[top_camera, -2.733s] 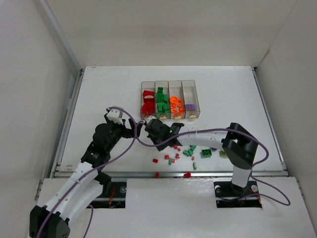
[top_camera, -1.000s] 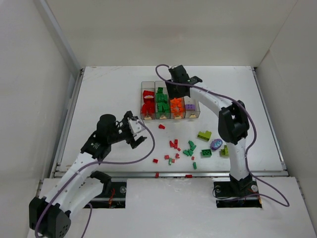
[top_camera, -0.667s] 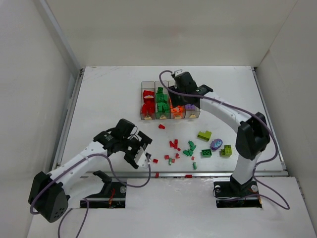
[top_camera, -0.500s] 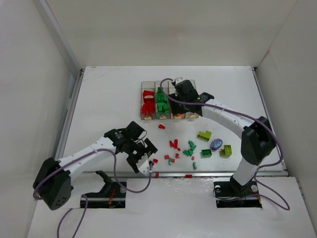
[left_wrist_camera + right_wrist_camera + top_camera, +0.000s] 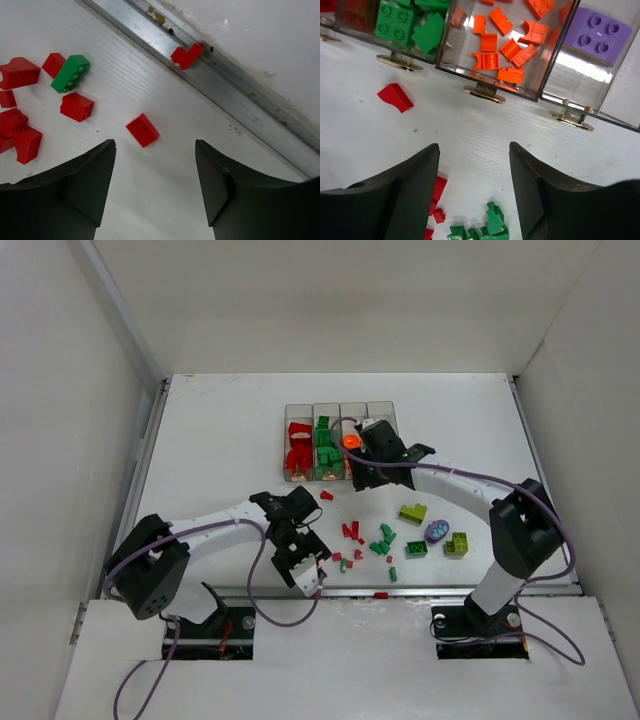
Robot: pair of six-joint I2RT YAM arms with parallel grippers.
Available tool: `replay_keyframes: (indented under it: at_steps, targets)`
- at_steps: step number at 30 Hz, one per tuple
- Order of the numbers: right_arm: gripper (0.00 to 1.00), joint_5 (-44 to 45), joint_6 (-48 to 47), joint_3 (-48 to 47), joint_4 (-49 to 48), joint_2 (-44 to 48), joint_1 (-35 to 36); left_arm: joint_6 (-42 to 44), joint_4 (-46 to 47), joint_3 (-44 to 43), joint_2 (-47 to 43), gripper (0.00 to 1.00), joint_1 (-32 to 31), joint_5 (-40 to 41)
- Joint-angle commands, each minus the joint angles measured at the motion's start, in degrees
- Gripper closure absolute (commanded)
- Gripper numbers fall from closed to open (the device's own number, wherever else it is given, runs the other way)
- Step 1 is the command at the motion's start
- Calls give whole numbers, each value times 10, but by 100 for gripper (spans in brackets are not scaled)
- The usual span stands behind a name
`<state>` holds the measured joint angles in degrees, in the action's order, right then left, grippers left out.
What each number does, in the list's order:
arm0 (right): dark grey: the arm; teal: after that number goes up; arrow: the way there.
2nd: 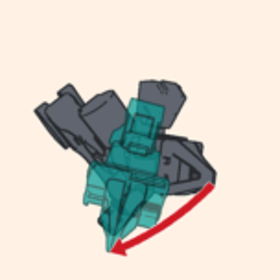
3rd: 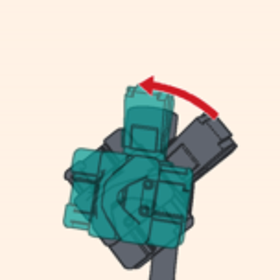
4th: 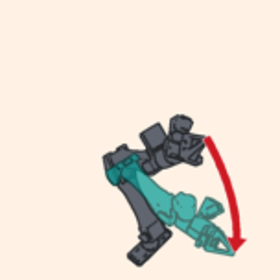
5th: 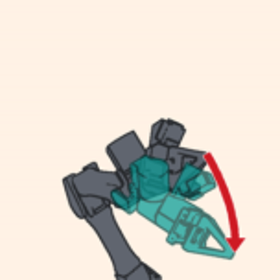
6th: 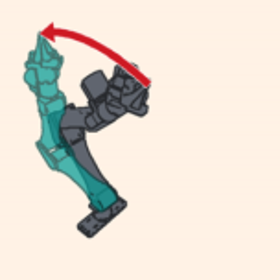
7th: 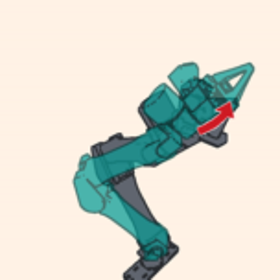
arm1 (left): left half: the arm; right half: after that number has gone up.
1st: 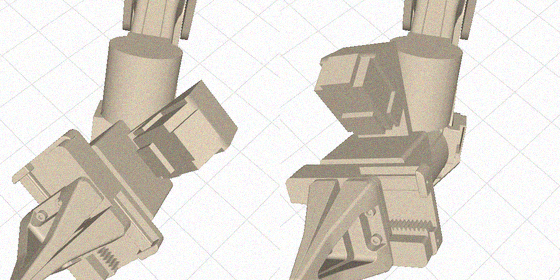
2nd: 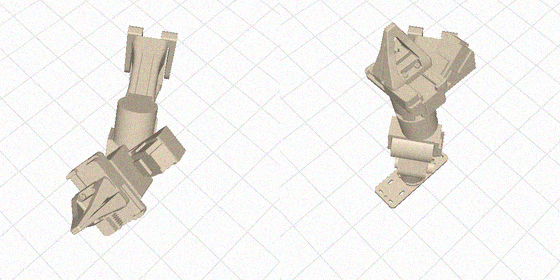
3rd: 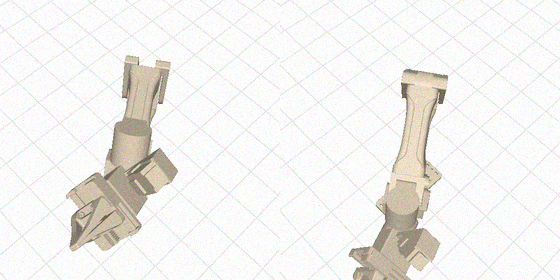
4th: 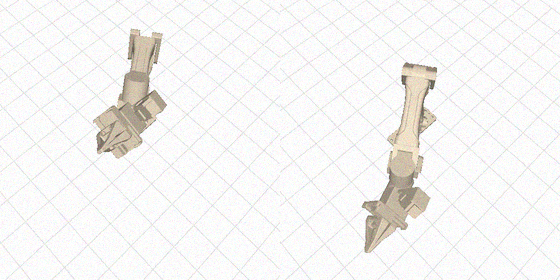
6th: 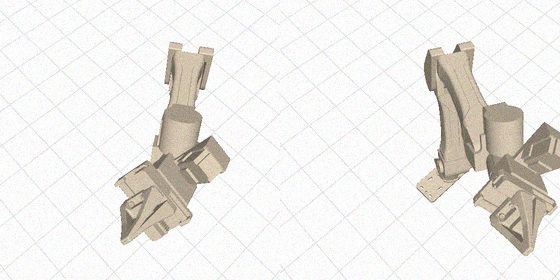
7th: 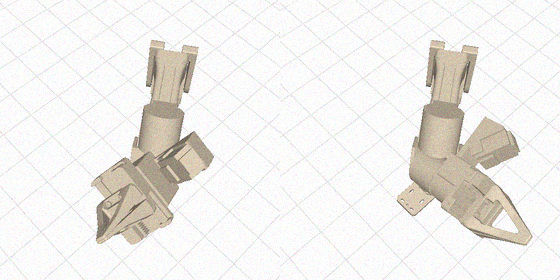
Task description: Sort the legos into containers by color
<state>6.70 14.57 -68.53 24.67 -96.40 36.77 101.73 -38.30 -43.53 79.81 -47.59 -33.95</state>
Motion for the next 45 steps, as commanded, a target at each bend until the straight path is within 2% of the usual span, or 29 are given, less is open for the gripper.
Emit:
replay_keyframes:
  at_steps: [1, 5, 8, 10, 13, 17, 20, 23, 26, 29, 33, 34, 36, 41, 44, 45]
  targets:
    - [36, -16, -2, -5, -49, 26, 1, -1, -19, -56, 34, 40, -3, 5]
    - [36, -16, -8, 6, -55, 31, 1, -21, -41, -87, 76, 47, -8, -12]
    - [36, -16, -14, 18, -55, 38, 1, -28, -41, -73, 83, 52, -29, -12]
    - [36, -16, -19, 23, -60, 38, 1, -34, -41, -68, 89, 60, -43, -1]
    - [36, -16, -24, 29, -60, 38, 1, -62, -35, -67, 95, 63, -58, 6]
    - [36, -27, -24, 34, -72, 38, 1, -74, -35, -67, 101, 63, -58, 11]
    - [36, -27, -24, 34, -72, 38, 1, -124, -5, -62, 108, 63, -63, 24]
    - [36, -27, -24, 34, -66, 38, 1, -139, 19, -57, 113, 65, -63, 48]
    - [36, -27, -31, 34, -60, 48, -4, -165, 47, -37, 101, 59, -63, 67]
    - [36, -27, -31, 34, -59, 53, -9, -181, 62, -31, 101, 59, -63, 67]
    - [36, -27, -31, 34, -59, 53, -9, -195, 76, -25, 101, 78, -63, 78]
    - [36, -27, -31, 34, -59, 53, -9, -196, 76, -25, 101, 90, -63, 79]
    - [36, -27, -31, 34, -59, 53, -9, -196, 76, -20, 101, 100, -63, 85]
    - [36, -27, -31, 29, -54, 59, -9, -202, 82, -20, 96, 100, -57, 86]
    - [36, -27, -25, 24, -48, 64, -15, -241, 87, -53, 90, 100, -23, 71]
    - [36, -27, -25, 18, -42, 64, -15, -280, 87, -67, 90, 100, -10, 71]
